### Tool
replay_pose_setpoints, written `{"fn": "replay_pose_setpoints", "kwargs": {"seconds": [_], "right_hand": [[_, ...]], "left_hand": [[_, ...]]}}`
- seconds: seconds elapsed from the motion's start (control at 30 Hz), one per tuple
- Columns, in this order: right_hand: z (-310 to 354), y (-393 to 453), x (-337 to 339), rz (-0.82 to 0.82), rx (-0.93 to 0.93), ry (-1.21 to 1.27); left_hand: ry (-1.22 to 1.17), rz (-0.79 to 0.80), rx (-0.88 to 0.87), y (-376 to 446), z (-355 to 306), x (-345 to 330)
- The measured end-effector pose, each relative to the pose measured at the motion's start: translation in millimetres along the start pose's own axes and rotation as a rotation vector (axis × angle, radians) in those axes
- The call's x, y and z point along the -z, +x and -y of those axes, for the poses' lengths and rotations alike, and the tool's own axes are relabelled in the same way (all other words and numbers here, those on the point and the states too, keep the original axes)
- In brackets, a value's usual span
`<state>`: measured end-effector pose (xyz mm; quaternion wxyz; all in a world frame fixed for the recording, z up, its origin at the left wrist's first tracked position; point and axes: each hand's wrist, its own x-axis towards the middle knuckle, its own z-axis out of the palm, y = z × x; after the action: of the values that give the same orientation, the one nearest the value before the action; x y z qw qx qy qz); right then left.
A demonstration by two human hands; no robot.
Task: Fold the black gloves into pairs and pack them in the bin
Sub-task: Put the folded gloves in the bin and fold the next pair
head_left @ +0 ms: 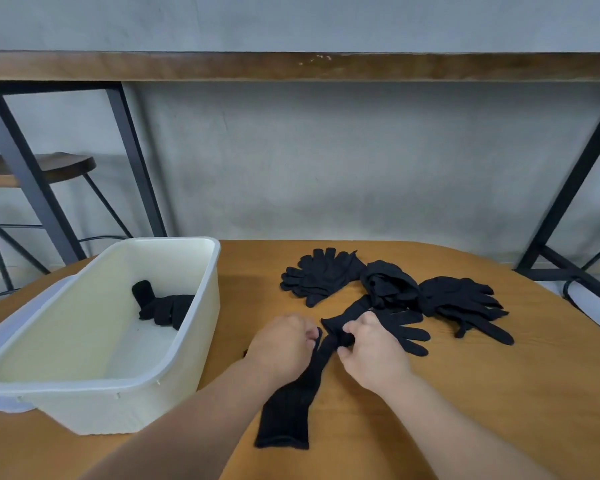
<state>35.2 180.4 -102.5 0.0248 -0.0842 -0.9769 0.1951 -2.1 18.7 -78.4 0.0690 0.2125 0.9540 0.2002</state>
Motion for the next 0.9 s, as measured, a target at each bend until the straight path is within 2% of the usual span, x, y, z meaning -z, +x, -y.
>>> {"fn": "replay_pose_setpoints", "kwargs": {"seconds": [0.2, 0.3, 0.43, 0.53, 0.63, 0.7, 0.9], "right_hand": [[-10, 11, -4, -0.051, 0.136, -0.194], [-16, 17, -6, -0.076, 0.177, -0.203], [-24, 26, 7, -0.06, 0.057, 0.091], [-23, 25, 42, -0.007, -0.001, 0.322], [-20, 17, 87, 0.032, -0.012, 0.45], [-13, 8, 117, 0.03, 0.029, 0.537], [28, -12, 167, -0.042, 0.156, 0.522]], "left_hand": [[0.062, 0.158, -0.001, 73, -13, -12], [0.126, 0.204, -0.033, 83, -16, -17], [0.065, 0.154, -0.094, 81, -18, -16], [-0.06, 0.081, -0.108, 73, -32, 5], [-0.175, 0.102, -0.079, 61, -53, 43], [-0.169, 0.134, -0.093, 52, -65, 74], [-0.165, 0.063, -0.166, 8, -87, 147]]}}
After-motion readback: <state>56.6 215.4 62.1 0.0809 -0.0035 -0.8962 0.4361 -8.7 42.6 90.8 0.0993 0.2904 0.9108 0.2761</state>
